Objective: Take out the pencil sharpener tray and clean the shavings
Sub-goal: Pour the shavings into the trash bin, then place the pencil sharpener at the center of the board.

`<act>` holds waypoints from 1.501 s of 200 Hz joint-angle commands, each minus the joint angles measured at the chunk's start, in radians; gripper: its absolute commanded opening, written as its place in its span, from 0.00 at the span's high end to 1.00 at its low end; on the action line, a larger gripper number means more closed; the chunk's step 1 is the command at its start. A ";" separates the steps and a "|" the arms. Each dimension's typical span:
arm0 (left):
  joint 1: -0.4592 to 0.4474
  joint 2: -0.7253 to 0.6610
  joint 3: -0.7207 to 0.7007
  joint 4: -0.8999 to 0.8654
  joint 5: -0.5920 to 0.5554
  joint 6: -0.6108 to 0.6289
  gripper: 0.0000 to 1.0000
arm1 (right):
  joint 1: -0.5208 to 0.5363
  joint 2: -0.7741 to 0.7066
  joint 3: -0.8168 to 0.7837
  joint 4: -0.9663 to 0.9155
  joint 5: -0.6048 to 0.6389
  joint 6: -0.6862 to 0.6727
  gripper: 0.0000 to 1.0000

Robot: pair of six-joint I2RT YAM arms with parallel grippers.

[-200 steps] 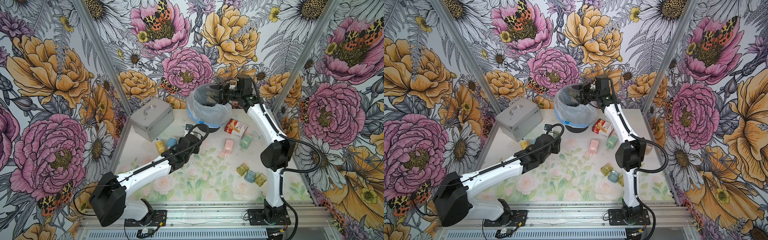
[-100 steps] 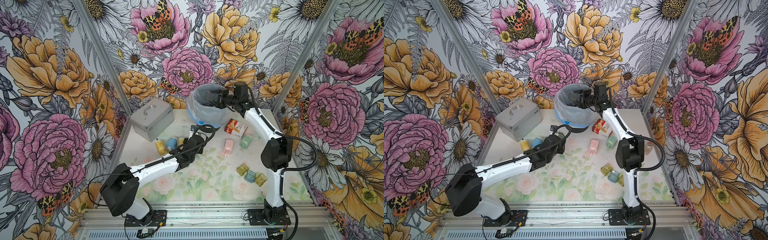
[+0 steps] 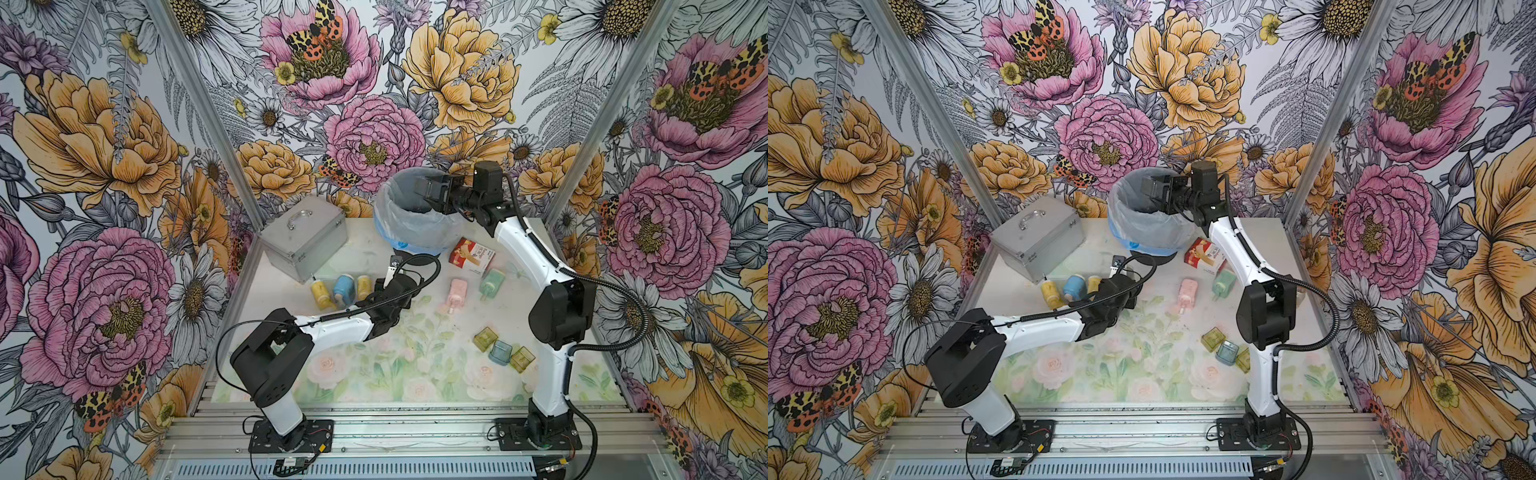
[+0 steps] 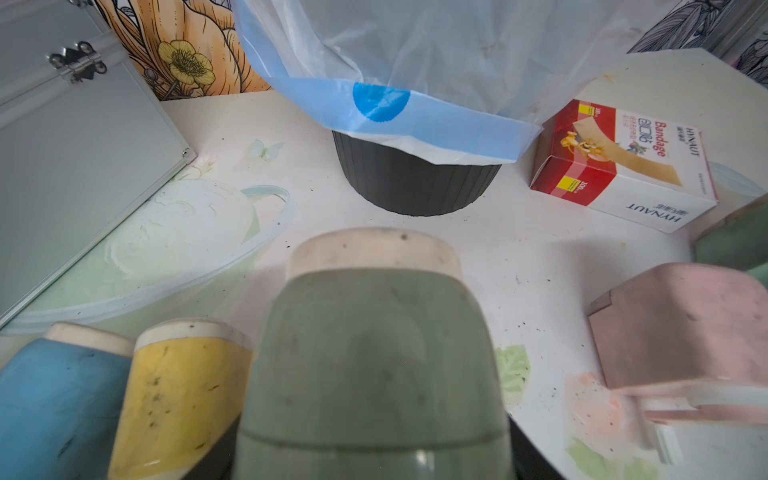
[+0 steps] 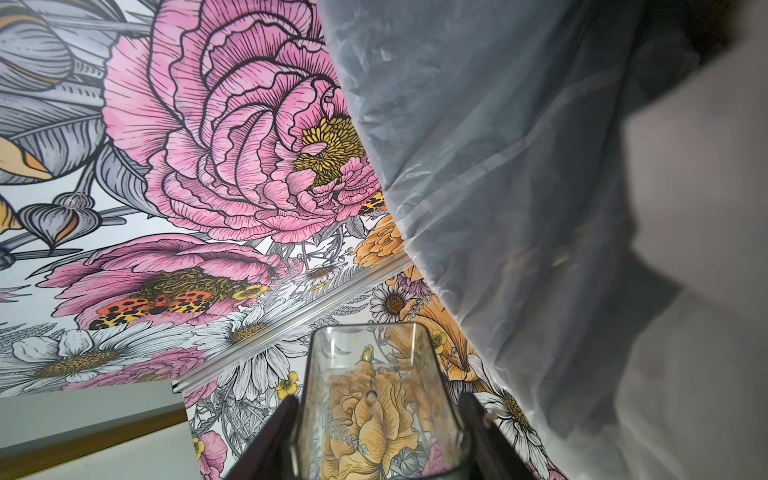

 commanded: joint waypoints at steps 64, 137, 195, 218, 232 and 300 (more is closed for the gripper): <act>0.056 0.101 0.005 0.189 -0.027 -0.002 1.00 | 0.007 -0.087 -0.022 -0.097 0.071 -0.085 0.71; 0.071 0.198 -0.002 0.243 -0.048 -0.022 1.00 | 0.007 -0.109 -0.093 -0.159 0.116 -0.142 0.71; 0.079 0.215 -0.019 0.265 -0.066 -0.043 0.99 | 0.008 -0.111 -0.070 -0.170 0.109 -0.192 0.71; 0.079 0.200 -0.032 0.265 -0.066 -0.045 0.91 | 0.009 -0.118 -0.072 -0.171 0.103 -0.207 0.71; 0.076 0.194 -0.041 0.263 -0.071 -0.047 0.85 | 0.010 -0.123 -0.073 -0.170 0.105 -0.211 0.71; 0.071 0.131 -0.078 0.162 -0.054 -0.087 0.64 | 0.008 -0.120 -0.042 -0.171 0.103 -0.230 0.71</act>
